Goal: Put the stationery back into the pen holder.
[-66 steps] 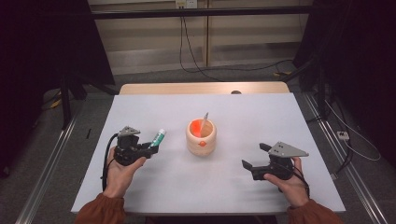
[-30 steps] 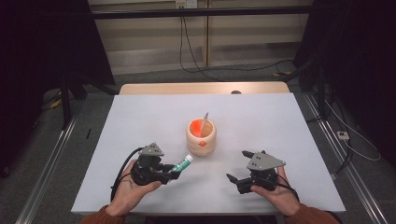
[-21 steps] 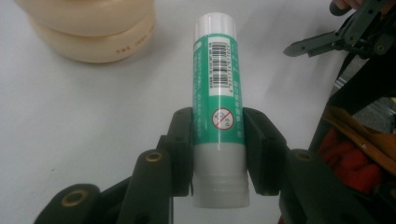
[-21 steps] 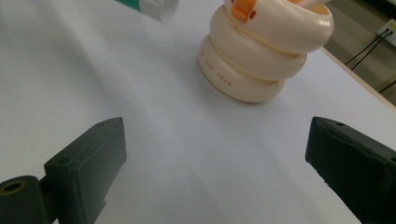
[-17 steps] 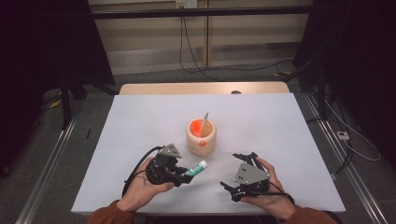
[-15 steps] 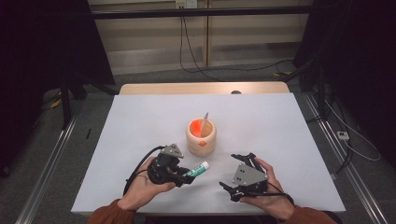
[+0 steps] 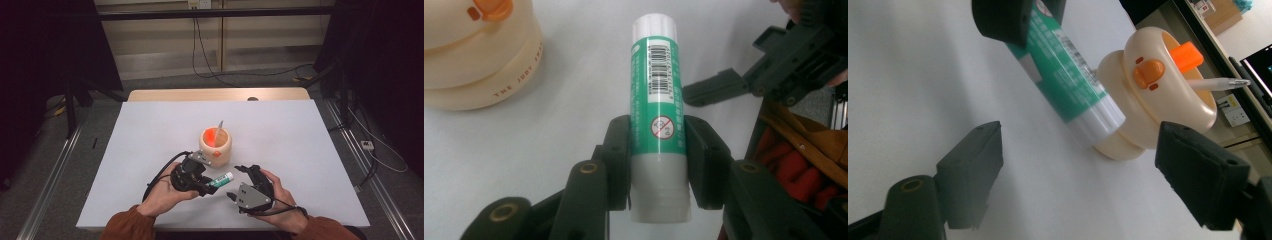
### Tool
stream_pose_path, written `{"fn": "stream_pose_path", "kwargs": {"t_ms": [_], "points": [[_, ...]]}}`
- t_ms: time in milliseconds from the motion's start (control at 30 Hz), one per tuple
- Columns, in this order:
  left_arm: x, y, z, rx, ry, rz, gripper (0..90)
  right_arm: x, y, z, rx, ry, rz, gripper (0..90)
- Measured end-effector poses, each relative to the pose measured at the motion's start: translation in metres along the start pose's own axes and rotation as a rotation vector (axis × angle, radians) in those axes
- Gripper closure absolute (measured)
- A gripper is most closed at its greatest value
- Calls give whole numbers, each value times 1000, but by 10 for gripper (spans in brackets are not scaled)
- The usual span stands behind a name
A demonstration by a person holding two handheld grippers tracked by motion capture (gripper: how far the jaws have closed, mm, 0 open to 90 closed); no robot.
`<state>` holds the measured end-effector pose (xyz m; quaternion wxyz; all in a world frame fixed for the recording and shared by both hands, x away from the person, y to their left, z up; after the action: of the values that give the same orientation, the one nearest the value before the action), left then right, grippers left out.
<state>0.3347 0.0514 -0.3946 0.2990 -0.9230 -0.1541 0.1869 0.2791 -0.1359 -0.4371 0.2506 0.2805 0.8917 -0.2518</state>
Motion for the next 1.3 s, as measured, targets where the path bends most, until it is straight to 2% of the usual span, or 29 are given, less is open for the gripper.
{"fn": "stream_pose_path", "kwargs": {"t_ms": [33,67,133,200,233,267,400,567,600,667,733,800,933,967,1000,1133,1233,1267,1300], "points": [[2,0,0,17,14,6,658,1,1,0,-1,-6,4,197],[2,1,0,21,9,9,658,1,1,-1,0,-17,5,203],[5,3,-1,33,16,10,658,1,2,-2,-3,-57,21,225],[6,4,-1,36,10,13,658,2,2,-4,4,-98,17,242],[5,6,-2,15,-13,5,658,3,3,-4,6,-116,18,255],[6,6,-3,32,2,9,658,5,3,-5,9,-140,20,263],[4,7,-6,35,11,15,658,9,7,-8,16,-226,20,311],[3,10,-8,40,9,22,658,13,9,-8,25,-278,36,387],[4,11,-8,49,22,25,658,13,9,-8,24,-294,43,390],[4,12,-8,51,14,27,658,15,9,-8,34,-317,54,393],[3,13,-8,47,7,26,658,16,10,-8,35,-338,43,418],[3,13,-8,57,17,31,658,18,11,-8,27,-361,51,438],[3,14,-7,59,17,34,658,23,12,-9,38,-395,27,518],[2,15,-7,58,17,37,658,23,13,-9,35,-417,30,537],[2,15,-7,62,18,36,658,25,14,-9,39,-416,35,561],[2,15,-7,59,16,40,658,24,14,-10,36,-463,27,627],[3,15,-7,53,13,42,657,27,13,-8,40,-444,33,646],[3,15,-7,53,14,43,657,25,14,-8,34,-473,28,651],[3,15,-7,49,17,45,657,25,14,-8,34,-479,18,656]]}}
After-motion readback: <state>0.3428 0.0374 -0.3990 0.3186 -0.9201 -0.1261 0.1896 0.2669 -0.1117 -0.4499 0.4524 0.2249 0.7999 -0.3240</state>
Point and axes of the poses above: each handheld gripper's, and its own axes: y roughly forward along the jaws, z roughly out of its underside, x roughly to its left, the point moved 2 cm from there along y, roughly forward along the jaws, and after that the axes turned 15 degrees about -x, right-handed, at the moved point
